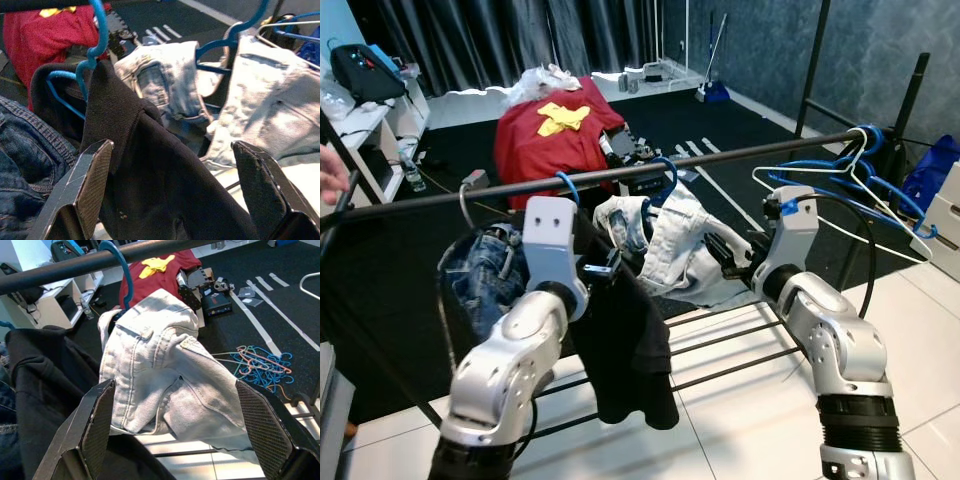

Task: Hang hanger

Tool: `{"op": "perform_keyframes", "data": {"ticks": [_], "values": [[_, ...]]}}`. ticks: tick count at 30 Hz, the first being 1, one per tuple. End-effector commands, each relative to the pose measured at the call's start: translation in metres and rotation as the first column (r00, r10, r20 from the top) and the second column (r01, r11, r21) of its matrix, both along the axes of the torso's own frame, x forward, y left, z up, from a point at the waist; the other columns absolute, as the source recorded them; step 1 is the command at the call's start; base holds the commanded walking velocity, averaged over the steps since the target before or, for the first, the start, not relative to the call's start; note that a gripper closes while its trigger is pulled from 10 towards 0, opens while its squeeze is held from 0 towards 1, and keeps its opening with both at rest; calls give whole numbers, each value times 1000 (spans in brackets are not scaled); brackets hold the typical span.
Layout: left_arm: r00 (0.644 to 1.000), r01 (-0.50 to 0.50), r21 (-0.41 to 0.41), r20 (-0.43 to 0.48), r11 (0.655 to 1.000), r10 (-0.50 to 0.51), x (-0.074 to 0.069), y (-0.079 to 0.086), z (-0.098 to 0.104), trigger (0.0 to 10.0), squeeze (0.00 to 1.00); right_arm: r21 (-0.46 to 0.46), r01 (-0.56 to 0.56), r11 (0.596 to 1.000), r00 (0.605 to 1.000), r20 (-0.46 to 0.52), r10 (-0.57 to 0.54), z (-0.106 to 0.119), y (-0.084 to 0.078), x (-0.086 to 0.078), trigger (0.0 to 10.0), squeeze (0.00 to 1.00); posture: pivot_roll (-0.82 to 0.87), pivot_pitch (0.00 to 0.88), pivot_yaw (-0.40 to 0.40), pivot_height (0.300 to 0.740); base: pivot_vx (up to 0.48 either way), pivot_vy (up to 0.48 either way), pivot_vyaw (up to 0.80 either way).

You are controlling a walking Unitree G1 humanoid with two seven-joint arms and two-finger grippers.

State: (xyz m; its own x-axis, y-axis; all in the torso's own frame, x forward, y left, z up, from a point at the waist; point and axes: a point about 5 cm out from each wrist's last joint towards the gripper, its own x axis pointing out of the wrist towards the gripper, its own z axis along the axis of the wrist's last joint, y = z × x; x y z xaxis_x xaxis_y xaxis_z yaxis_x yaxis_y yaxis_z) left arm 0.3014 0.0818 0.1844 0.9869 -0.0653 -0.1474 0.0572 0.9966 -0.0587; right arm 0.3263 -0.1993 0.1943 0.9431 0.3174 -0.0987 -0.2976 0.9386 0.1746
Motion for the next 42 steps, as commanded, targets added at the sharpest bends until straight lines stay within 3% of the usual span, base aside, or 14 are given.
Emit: {"op": "perform_keyframes", "data": {"ticks": [1, 9, 19, 24, 28, 31, 35, 36, 42], "values": [[999, -44, 5, 9, 999, 44, 5, 10, -1, 10000, 0, 2, -12, 1000, 1000, -5, 12, 0, 5, -1, 10000, 0, -272, 0, 26, 740, 0, -442, 0], [995, -100, 26, -6, 995, 100, 6, 29, -5, 10000, 0, -4, -30, 1000, 999, -12, 30, -3, 9, -2, 10000, 0, -261, 0, 20, 740, 0, -442, 0], [977, -204, 95, -44, 974, 209, 13, 46, -9, 10000, 0, -7, -58, 998, 998, -12, 58, -2, 13, -2, 10000, 0, -269, 0, 20, 740, 0, 0, 0], [947, -319, 161, 3, 934, 323, 18, 72, -6, 10000, 0, -9, -66, 998, 998, -13, 66, -1, 13, -5, 10000, 0, -274, 0, 20, 740, 0, 0, 0], [938, -345, 171, 20, 923, 347, 18, 78, -4, 10000, 0, -10, -70, 998, 997, -14, 70, -1, 13, -5, 10000, 0, -274, 0, 20, 740, 0, 0, 0], [925, -373, 199, 1, 906, 380, 18, 92, -10, 10000, 0, -11, -75, 997, 997, -16, 75, -1, 14, -6, 10000, 0, -268, 0, 19, 740, 0, 0, 0], [929, -347, 211, -58, 914, 366, 19, 94, -25, 10000, 0, -12, -78, 997, 997, -17, 78, -1, 16, -5, 10000, 0, -269, 0, 18, 740, 0, 0, 0], [940, -310, 196, -85, 930, 331, 21, 88, -31, 10000, 0, -12, -79, 997, 997, -18, 78, -1, 16, -5, 10000, 0, -276, 0, 20, 740, 0, -465, 0], [951, -271, 168, -102, 948, 290, 23, 79, -35, 10000, 0, -13, -79, 997, 997, -21, 78, -2, 16, -6, 10000, 0, -279, 0, 21, 740, 0, -467, 0]]}}
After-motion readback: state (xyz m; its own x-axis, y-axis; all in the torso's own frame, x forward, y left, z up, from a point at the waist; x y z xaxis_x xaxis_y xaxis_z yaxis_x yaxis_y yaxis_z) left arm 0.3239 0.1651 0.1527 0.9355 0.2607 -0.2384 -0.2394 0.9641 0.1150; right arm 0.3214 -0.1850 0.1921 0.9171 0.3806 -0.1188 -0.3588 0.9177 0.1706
